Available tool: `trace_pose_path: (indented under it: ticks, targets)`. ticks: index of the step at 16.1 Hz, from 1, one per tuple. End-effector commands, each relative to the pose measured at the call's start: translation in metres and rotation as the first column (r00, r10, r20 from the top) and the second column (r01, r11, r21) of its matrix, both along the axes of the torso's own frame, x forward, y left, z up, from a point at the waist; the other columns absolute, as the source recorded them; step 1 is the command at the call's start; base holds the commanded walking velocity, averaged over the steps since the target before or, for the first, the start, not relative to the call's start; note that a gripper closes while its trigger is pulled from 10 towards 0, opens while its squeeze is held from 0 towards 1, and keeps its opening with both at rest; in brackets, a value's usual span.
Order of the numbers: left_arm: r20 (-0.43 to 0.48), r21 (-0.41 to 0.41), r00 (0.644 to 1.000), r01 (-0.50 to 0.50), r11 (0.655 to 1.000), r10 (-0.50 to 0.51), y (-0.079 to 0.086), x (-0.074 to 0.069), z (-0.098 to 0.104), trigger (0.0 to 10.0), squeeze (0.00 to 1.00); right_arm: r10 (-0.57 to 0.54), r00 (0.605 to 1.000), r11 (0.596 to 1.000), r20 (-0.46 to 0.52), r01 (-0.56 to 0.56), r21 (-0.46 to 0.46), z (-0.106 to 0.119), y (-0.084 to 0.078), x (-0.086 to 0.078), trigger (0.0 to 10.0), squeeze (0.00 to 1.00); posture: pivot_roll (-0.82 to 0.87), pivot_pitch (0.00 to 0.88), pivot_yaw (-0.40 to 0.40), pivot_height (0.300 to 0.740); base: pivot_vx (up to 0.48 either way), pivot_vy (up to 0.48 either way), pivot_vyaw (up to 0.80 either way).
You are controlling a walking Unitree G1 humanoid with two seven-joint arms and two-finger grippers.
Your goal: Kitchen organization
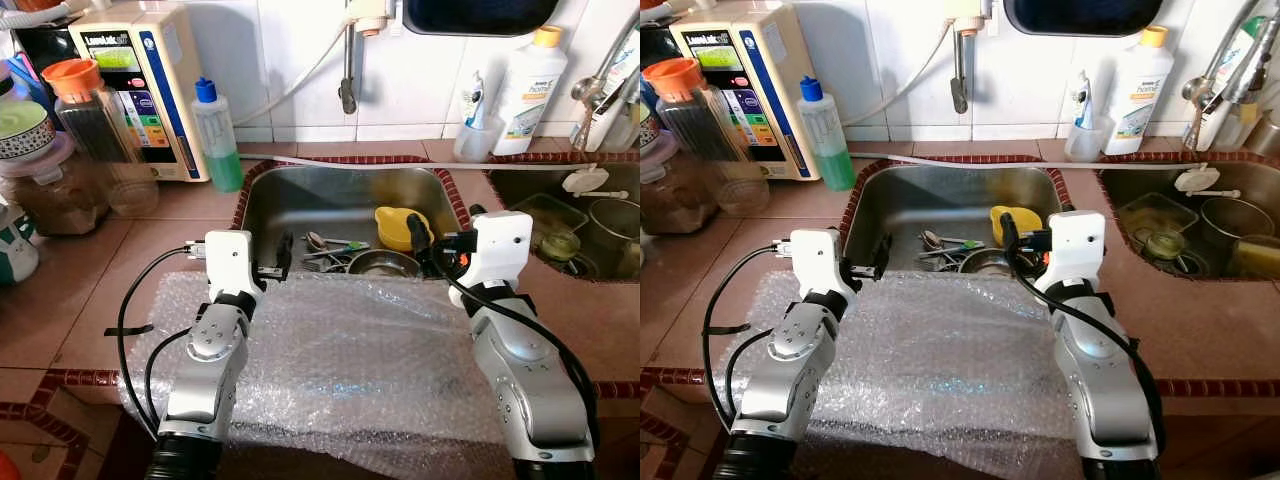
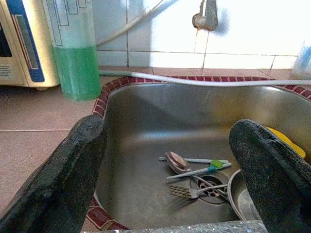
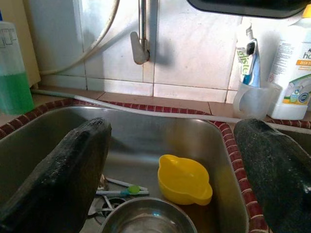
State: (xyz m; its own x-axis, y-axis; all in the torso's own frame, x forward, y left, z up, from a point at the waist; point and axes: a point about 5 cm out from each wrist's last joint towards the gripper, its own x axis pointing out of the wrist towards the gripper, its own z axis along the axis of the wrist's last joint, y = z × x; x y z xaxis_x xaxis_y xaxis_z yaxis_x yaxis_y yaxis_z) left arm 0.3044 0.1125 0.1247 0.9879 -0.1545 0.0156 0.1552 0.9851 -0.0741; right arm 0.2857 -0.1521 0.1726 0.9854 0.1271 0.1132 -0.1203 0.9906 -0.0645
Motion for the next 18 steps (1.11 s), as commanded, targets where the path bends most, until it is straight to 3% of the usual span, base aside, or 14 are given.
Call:
trace_pose_path:
  ticks: [1, 4, 18]
  targets:
    - [0.007, 0.003, 1.000, 0.017, 1.000, -0.017, -0.0020, 0.0024, 0.0031, 10.0, 0.00, 0.000, 1.000, 1.000, 0.003, 0.000, 0.004, -0.0011, 0.0006, -0.0008, 10.0, 0.13, -0.11, 0.000, 0.090, 0.740, 0.000, 0.000, 0.00]
    - [0.003, 0.003, 1.000, 0.019, 1.000, -0.019, -0.0025, 0.0034, 0.0032, 10.0, 0.00, 0.000, 1.000, 1.000, 0.003, 0.000, 0.004, -0.0010, 0.0007, -0.0002, 10.0, 0.14, -0.11, 0.000, 0.090, 0.740, -0.085, 0.000, 0.00]
    - [0.001, 0.006, 1.000, 0.027, 1.000, -0.027, -0.0036, 0.0056, 0.0020, 10.0, 0.00, -0.005, 1.000, 1.000, 0.013, 0.005, 0.014, 0.0012, 0.0009, 0.0032, 10.0, 0.14, -0.11, 0.000, 0.088, 0.740, -0.295, 0.000, 0.00]
